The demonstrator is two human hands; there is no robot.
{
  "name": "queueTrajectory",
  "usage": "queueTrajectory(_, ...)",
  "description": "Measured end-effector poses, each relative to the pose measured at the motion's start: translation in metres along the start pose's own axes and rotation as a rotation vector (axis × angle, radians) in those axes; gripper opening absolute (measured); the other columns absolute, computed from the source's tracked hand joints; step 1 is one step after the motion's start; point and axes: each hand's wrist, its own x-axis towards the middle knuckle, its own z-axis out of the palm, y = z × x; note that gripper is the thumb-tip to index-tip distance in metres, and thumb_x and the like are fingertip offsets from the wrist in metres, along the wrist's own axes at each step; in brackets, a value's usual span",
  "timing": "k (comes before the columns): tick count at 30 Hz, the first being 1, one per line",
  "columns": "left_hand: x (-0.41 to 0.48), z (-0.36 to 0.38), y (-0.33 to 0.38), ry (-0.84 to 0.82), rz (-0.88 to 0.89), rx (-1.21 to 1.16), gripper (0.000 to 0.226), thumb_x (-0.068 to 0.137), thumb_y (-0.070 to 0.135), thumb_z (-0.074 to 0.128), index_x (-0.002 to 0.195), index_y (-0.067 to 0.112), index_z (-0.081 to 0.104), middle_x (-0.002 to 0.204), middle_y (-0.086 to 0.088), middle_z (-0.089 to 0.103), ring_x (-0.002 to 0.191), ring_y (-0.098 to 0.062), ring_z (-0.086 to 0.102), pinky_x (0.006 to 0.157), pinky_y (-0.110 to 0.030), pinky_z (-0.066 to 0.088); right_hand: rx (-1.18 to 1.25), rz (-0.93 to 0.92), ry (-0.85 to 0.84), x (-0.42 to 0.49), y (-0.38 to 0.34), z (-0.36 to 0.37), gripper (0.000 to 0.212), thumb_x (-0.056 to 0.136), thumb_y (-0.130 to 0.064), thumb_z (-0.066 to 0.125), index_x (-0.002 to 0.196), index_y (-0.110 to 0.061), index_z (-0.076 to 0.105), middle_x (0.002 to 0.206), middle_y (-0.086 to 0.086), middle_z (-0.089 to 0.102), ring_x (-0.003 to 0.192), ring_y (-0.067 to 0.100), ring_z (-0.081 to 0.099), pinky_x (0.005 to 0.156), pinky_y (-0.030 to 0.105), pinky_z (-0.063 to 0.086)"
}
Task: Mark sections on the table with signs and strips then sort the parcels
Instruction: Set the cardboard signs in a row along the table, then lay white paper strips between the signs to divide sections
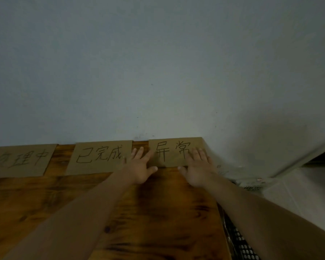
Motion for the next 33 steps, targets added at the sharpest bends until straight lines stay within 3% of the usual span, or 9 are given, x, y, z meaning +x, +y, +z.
queueTrajectory(6, -0.074, -0.035, -0.081, 0.091, -0.103, -0.073, 0.074, 0.094, 0.059, 0.032, 0.151, 0.029, -0.003, 0.159, -0.005, -0.012, 0.146, -0.025, -0.013, 0.118, -0.052, 0.002, -0.009, -0.132, -0.017, -0.032, -0.092, -0.047, 0.073, 0.097, -0.060, 0.023, 0.154, -0.017, 0.008, 0.161, 0.011, -0.004, 0.148, 0.030, -0.006, 0.118, 0.052, 0.003)
queueTrajectory(13, -0.231, -0.068, -0.231, 0.232, -0.261, -0.127, 0.077, 0.091, 0.062, 0.036, 0.152, 0.027, 0.004, 0.160, -0.005, -0.005, 0.147, -0.025, -0.008, 0.118, -0.050, 0.006, -0.054, -0.272, 0.014, -0.107, -0.253, -0.076, 0.074, 0.096, -0.062, 0.022, 0.153, -0.015, 0.017, 0.161, 0.012, 0.003, 0.147, 0.031, 0.006, 0.118, 0.052, 0.011)
queueTrajectory(19, -0.390, -0.069, -0.358, 0.355, -0.403, -0.186, 0.075, 0.091, 0.057, 0.043, 0.152, 0.028, 0.009, 0.160, -0.003, -0.001, 0.147, -0.026, -0.004, 0.118, -0.049, 0.009, -0.059, -0.415, 0.056, -0.177, -0.414, -0.069, 0.072, 0.096, -0.061, 0.026, 0.154, -0.019, 0.013, 0.160, 0.012, 0.013, 0.144, 0.032, 0.019, 0.117, 0.046, 0.021)
queueTrajectory(24, -0.501, -0.054, -0.450, 0.417, -0.561, -0.284, 0.073, 0.093, 0.053, 0.043, 0.152, 0.026, 0.009, 0.160, -0.005, 0.000, 0.147, -0.028, -0.003, 0.118, -0.044, 0.009, -0.118, -0.554, 0.057, -0.214, -0.538, -0.050, 0.074, 0.095, -0.061, 0.030, 0.153, -0.018, 0.015, 0.160, 0.011, 0.015, 0.145, 0.031, 0.017, 0.117, 0.044, 0.019)
queueTrajectory(33, -0.593, -0.020, -0.592, 0.408, -0.799, -0.428, 0.073, 0.094, 0.048, 0.046, 0.152, 0.025, 0.007, 0.160, -0.007, -0.001, 0.147, -0.030, -0.004, 0.117, -0.044, 0.009, -0.131, -0.800, -0.009, -0.220, -0.719, -0.015, 0.071, 0.094, -0.060, 0.036, 0.151, -0.021, 0.020, 0.157, 0.011, 0.022, 0.142, 0.031, 0.025, 0.115, 0.045, 0.025)
